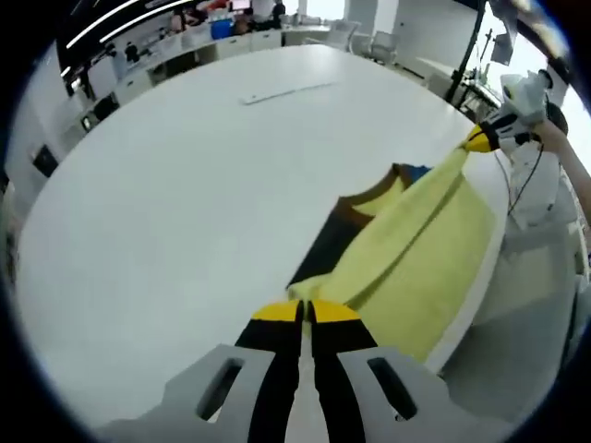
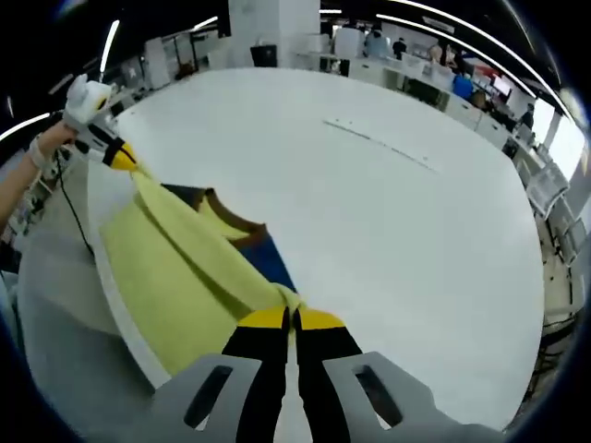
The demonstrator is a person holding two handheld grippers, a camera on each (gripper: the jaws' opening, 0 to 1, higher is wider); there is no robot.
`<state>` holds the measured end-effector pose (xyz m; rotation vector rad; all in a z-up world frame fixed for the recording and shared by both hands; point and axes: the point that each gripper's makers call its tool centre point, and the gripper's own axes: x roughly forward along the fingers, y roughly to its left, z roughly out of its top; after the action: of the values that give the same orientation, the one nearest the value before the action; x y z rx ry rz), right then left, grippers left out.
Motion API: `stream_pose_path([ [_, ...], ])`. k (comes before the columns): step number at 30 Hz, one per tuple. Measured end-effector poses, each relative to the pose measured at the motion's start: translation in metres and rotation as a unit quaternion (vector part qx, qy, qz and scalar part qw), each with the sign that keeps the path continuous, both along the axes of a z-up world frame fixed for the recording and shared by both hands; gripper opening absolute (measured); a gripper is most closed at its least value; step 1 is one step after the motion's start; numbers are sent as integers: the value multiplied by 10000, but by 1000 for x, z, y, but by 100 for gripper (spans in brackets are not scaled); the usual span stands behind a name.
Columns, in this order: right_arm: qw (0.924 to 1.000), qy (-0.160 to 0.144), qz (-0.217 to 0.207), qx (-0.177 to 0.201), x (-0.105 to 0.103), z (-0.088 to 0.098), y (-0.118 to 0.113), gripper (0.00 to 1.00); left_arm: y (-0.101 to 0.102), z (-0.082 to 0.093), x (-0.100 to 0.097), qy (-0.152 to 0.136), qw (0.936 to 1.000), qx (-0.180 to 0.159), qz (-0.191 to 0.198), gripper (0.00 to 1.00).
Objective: Fold the garment on the visible template until the final outline fits inside the template.
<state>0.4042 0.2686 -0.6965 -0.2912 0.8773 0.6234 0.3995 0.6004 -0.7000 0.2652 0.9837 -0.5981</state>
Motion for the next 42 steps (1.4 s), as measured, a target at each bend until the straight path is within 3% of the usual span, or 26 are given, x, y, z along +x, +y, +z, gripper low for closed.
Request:
stream_pose_path([
  [14,9996,95,-262,109,14,-24,-3,3,3,-22,8,135,9998,-6,135,0],
  [27,9992,221,-328,-89,18,-49,-7,3,6,-38,13,124,9995,7,281,0],
  [42,9988,145,-443,-121,17,-60,-7,3,7,-49,15,100,9992,56,381,0],
])
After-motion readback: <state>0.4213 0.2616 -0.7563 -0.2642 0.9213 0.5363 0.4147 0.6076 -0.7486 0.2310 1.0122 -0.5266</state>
